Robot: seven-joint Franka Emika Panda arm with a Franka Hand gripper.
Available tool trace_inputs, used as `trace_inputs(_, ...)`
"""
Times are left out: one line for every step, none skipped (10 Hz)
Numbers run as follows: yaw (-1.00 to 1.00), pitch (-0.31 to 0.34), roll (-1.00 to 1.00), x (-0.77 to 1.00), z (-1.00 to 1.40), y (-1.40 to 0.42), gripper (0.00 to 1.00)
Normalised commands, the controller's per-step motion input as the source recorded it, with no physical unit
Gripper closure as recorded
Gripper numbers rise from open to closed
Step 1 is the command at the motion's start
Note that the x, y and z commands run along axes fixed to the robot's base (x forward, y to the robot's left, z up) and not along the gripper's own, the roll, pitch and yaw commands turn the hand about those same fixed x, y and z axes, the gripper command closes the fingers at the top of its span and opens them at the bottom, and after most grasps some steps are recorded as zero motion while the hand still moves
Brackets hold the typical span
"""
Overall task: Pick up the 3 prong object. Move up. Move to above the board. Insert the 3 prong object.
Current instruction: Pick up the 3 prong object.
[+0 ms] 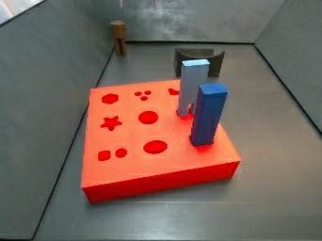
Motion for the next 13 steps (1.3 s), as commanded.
trace_inputs(0.30, -0.076, 0.05, -0.59, -0.64, 0.13, 0.00)
trace_inputs(0.47, -0.037, 0.07, -0.59, -0.64, 0.16, 0.00)
trace_inputs(0.51, -0.020, 0.09, -0.63, -0.51, 0.13, 0.00)
trace_inputs(0.53, -0.010, 0.05, -0.59, -0.20, 0.15, 0.00)
trace_inputs(0.36, -0.083, -0.02, -0.28, -0.09, 0.00, 0.00)
trace_inputs(0.36, -0.053, -0.01, 0.07, -0.37, -0.11, 0.00)
trace_inputs(0.34, -0.066, 0.00, 0.21, -0.81, -0.20, 0.00)
trace_inputs(0.33, -0.091, 0.00, 0.17, -0.99, -0.21, 0.00)
trace_inputs(0.24, -0.083, 0.00, 0.00, -0.33, 0.00, 0.00)
trace_inputs(0.00, 0.000, 0.00, 0.00, 0.00, 0.00, 0.00)
trace_inputs(0.00, 0.000, 0.00, 0.00, 0.00, 0.00, 0.00)
trace_inputs(0.00, 0.000, 0.00, 0.00, 0.00, 0.00, 1.00)
trace_inputs(0.00, 0.000, 0.00, 0.00, 0.00, 0.00, 1.00)
